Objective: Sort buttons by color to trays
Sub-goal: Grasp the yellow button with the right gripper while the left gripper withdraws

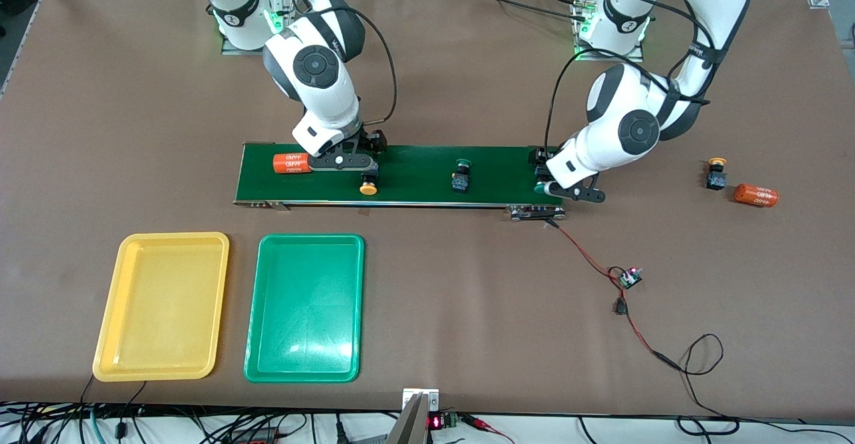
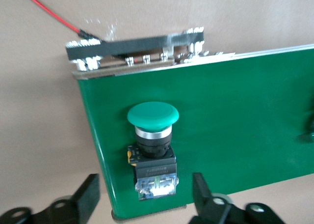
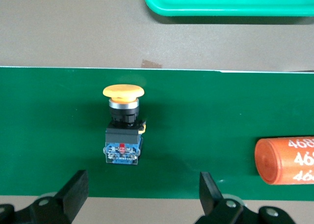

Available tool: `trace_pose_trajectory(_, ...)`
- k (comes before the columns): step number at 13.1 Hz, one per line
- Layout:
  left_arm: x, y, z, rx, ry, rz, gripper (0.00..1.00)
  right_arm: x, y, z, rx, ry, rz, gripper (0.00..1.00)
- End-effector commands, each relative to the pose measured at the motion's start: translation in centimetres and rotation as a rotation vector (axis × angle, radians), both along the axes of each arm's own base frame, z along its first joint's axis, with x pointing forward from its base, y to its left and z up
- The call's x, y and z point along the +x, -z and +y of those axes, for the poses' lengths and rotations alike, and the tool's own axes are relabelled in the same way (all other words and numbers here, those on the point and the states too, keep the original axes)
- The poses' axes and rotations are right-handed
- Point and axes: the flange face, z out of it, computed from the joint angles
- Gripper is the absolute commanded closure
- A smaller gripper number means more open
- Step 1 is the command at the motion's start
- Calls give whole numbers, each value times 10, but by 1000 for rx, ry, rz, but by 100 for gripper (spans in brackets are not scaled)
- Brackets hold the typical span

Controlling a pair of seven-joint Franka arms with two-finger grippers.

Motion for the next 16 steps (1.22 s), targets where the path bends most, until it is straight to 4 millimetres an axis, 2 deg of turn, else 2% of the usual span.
trace_pose_trajectory(1,1,-44,17,12,-12,-17,0,9,6,7,-21,16,-3,0)
trace_pose_trajectory(2,16,-51,54,22,-67,-15,0,14,6,5,-25,27,-8,0)
trace_pose_trajectory(3,24,-55,81,31,-105,-11,0,17,11,6,-29,28,-8,0)
trace_pose_trajectory(5,32,-60,120,41,-126,8,0,22,16,9,-36,31,-12,0)
trace_pose_trajectory(7,35,-57,146,89,-122,1,0,25,20,11,-40,32,-12,0)
trace_pose_trajectory(9,44,-48,181,164,-115,-11,0,28,21,11,-38,35,-13,0)
trace_pose_trajectory(11,50,-29,224,157,-182,13,0,28,27,11,-41,35,-7,0)
trace_pose_trajectory(13,51,-20,269,145,-247,17,0,29,35,9,-50,38,2,0)
trace_pose_trajectory(16,53,-5,313,107,-239,24,0,28,37,7,-58,31,3,0)
